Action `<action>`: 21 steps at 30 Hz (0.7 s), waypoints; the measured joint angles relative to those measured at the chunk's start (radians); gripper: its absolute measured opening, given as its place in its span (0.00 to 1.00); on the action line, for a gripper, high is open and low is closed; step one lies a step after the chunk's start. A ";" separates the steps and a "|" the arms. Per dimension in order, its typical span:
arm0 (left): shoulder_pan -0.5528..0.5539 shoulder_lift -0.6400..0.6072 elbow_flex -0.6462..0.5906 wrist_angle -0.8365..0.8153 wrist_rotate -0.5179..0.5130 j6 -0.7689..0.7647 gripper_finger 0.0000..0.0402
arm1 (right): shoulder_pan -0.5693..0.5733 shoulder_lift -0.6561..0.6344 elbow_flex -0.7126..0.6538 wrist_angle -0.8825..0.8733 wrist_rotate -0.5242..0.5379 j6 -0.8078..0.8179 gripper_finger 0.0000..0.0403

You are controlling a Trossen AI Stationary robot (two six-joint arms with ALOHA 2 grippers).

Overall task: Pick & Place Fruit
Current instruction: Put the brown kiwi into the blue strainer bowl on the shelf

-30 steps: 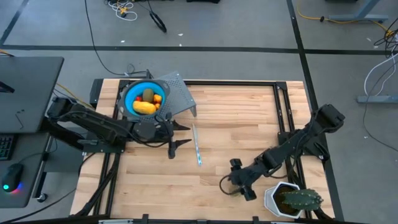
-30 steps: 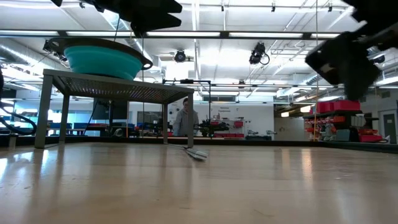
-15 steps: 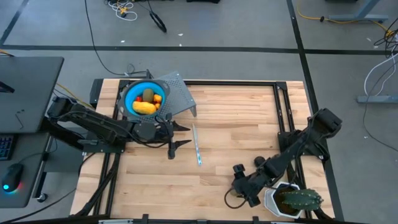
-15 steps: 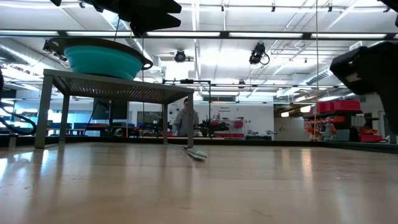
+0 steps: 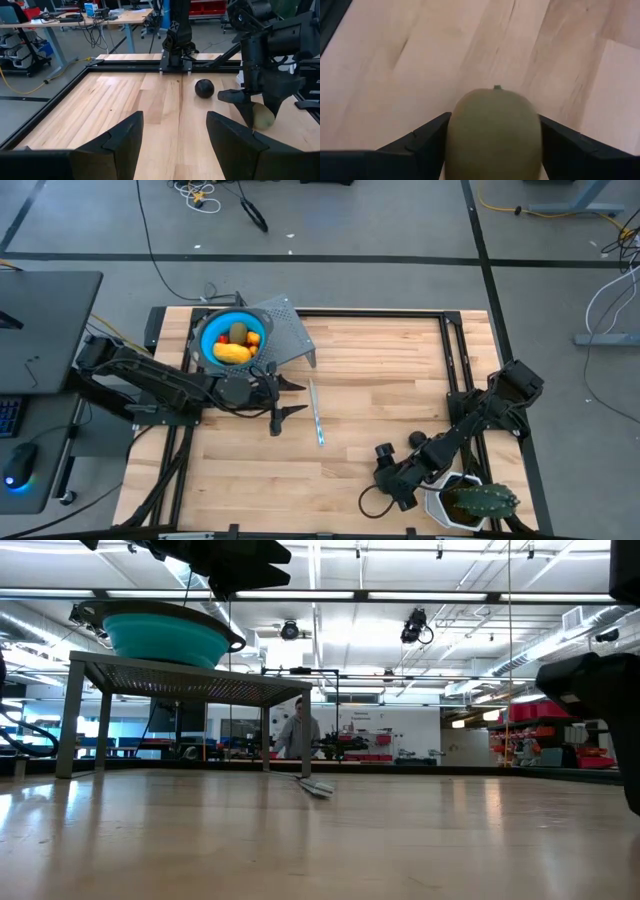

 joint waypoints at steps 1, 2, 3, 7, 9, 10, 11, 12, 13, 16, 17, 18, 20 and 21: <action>0.000 0.000 0.000 0.000 0.000 0.000 0.56 | 0.000 0.000 0.000 0.000 0.000 0.000 0.68; 0.000 0.000 0.000 0.001 0.000 0.000 0.56 | -0.001 -0.001 0.000 0.002 0.001 0.000 0.68; 0.000 0.000 0.000 0.001 0.000 0.000 0.56 | -0.002 -0.002 0.000 0.002 0.002 0.000 0.68; 0.000 0.000 0.000 0.001 0.000 0.005 0.56 | -0.002 -0.004 0.000 -0.004 0.001 0.000 0.65; 0.000 0.002 0.000 0.002 0.000 0.008 0.56 | -0.002 -0.004 0.000 -0.016 -0.001 0.000 0.63; 0.000 0.003 0.000 0.002 0.000 0.008 0.56 | -0.002 -0.004 0.000 -0.021 -0.004 0.000 0.61; 0.000 0.003 0.000 -0.001 0.000 0.008 0.56 | -0.002 -0.005 0.000 -0.028 -0.006 0.000 0.60; 0.000 0.003 0.000 -0.002 0.000 0.008 0.56 | -0.002 -0.007 0.000 -0.036 -0.007 0.000 0.59; 0.000 0.003 0.000 -0.003 0.000 0.008 0.56 | -0.002 -0.010 0.001 -0.045 -0.008 0.000 0.58; 0.000 0.003 0.000 -0.014 0.000 0.008 0.56 | -0.002 -0.024 0.000 -0.069 -0.009 0.000 0.56; 0.000 0.003 0.000 -0.014 0.000 0.008 0.56 | -0.003 -0.029 0.000 -0.070 -0.008 0.000 0.56; 0.000 0.003 0.000 -0.013 0.000 0.009 0.56 | -0.003 -0.036 0.000 -0.066 -0.005 0.000 0.56; 0.000 0.003 0.000 -0.012 0.000 0.011 0.56 | -0.005 -0.048 0.001 -0.064 0.001 0.000 0.56; 0.000 0.003 0.000 -0.012 0.000 0.018 0.56 | -0.009 -0.053 0.001 -0.060 0.003 0.000 0.56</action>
